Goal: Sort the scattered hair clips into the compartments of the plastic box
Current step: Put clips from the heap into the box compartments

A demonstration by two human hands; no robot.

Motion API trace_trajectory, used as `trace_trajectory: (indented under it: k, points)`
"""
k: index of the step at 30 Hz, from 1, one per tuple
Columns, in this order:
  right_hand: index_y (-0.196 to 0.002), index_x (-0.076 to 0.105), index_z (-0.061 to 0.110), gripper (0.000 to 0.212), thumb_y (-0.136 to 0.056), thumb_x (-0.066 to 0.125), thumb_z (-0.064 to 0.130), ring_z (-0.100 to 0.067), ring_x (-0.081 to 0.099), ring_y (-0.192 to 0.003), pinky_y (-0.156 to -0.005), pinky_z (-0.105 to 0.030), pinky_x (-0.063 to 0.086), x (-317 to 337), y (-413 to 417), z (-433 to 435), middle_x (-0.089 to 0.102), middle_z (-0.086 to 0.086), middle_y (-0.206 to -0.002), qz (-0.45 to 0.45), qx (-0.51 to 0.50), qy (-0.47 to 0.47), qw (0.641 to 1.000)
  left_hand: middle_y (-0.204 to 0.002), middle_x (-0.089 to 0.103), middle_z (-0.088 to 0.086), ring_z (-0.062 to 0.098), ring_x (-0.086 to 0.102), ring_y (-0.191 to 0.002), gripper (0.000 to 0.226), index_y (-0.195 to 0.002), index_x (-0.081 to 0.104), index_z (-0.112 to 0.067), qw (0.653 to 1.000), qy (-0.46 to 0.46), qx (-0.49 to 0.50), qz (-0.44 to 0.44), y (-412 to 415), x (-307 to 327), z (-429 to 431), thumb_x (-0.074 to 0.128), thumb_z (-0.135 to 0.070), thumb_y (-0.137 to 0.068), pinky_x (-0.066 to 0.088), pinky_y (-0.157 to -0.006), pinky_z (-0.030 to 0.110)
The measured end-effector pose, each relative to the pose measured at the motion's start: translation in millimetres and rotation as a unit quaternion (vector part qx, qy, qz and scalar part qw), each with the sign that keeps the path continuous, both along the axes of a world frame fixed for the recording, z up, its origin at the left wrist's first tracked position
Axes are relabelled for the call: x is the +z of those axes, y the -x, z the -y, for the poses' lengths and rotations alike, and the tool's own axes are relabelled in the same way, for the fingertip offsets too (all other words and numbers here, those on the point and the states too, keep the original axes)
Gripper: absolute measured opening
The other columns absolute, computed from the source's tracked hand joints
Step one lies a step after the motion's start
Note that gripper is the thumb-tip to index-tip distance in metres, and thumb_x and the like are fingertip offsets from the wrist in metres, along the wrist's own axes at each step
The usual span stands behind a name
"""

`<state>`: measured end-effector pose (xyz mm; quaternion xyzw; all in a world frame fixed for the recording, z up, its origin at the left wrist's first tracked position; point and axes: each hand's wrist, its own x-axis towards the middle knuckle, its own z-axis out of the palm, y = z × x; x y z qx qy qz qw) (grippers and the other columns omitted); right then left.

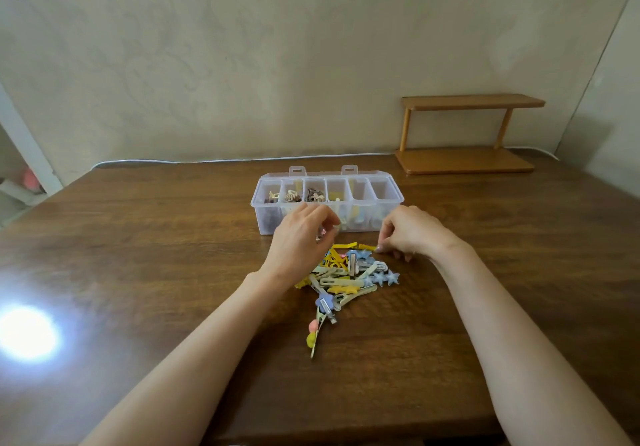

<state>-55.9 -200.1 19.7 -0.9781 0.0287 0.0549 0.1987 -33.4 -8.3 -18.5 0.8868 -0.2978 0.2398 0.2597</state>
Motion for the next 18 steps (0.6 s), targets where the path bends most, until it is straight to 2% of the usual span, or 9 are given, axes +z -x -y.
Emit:
trace_trajectory:
  k: [4, 6, 9, 13, 16, 18]
  points:
    - [-0.075, 0.070, 0.016, 0.011, -0.083, 0.071, 0.023, -0.014, 0.065, -0.069, -0.066, -0.028, 0.055, 0.4, 0.0, 0.9, 0.068, -0.001, -0.074, -0.013, 0.007, -0.012, 1.000, -0.096, 0.065, -0.005, 0.014, 0.054, -0.093, 0.013, -0.099, 0.062, -0.016, 0.999, -0.023, -0.009, -0.021, -0.4, -3.4, -0.4, 0.056, -0.022, -0.090, 0.048, -0.074, 0.032]
    - [-0.073, 0.068, 0.016, 0.010, -0.082, 0.071, 0.021, -0.015, 0.064, -0.072, -0.063, -0.027, 0.053, 2.2, 1.3, 1.7, 0.068, 0.000, -0.080, 0.004, 0.019, -0.043, 0.999, -0.101, 0.065, -0.004, 0.015, 0.054, -0.098, 0.016, -0.104, 0.061, -0.017, 0.998, -0.043, -0.013, -0.037, -1.4, -5.9, 0.9, 0.056, -0.022, -0.089, 0.049, -0.077, 0.035]
    - [-0.072, 0.064, 0.012, 0.011, -0.080, 0.071, 0.012, -0.011, 0.061, -0.065, -0.055, -0.021, 0.046, 7.1, 4.3, 2.7, 0.066, -0.001, -0.074, 0.049, 0.032, -0.131, 0.990, -0.106, 0.066, -0.006, 0.016, 0.051, -0.102, 0.021, -0.110, 0.059, -0.021, 0.995, -0.074, -0.019, -0.072, -2.9, -8.6, 2.7, 0.056, -0.024, -0.089, 0.047, -0.082, 0.038]
    - [-0.072, 0.057, 0.007, 0.015, -0.080, 0.067, -0.002, -0.015, 0.063, -0.061, -0.053, -0.024, 0.050, 10.8, 5.6, 8.3, 0.066, -0.012, -0.072, 0.098, 0.031, -0.257, 0.961, -0.108, 0.064, -0.007, 0.016, 0.050, -0.102, 0.020, -0.109, 0.059, -0.023, 0.992, -0.090, -0.017, -0.082, -5.5, -9.3, 4.3, 0.056, -0.024, -0.089, 0.044, -0.086, 0.036]
    - [-0.085, 0.059, 0.006, 0.015, -0.081, 0.063, -0.008, -0.015, 0.065, -0.060, -0.053, -0.025, 0.054, 13.0, 5.2, 11.9, 0.064, -0.014, -0.078, 0.131, 0.024, -0.350, 0.927, -0.106, 0.062, -0.006, 0.017, 0.050, -0.101, 0.019, -0.107, 0.060, -0.022, 0.993, -0.096, -0.013, -0.073, -5.0, -8.3, 7.4, 0.055, -0.023, -0.089, 0.043, -0.086, 0.034]
    - [-0.103, 0.059, 0.009, 0.028, -0.083, 0.059, -0.010, -0.016, 0.064, -0.059, -0.052, -0.026, 0.055, 13.9, 4.0, 14.1, 0.061, -0.013, -0.084, 0.148, 0.027, -0.390, 0.909, -0.105, 0.061, -0.005, 0.017, 0.049, -0.100, 0.021, -0.109, 0.059, -0.022, 0.991, -0.110, -0.008, -0.070, -4.1, -7.8, 9.7, 0.054, -0.023, -0.088, 0.042, -0.086, 0.033]
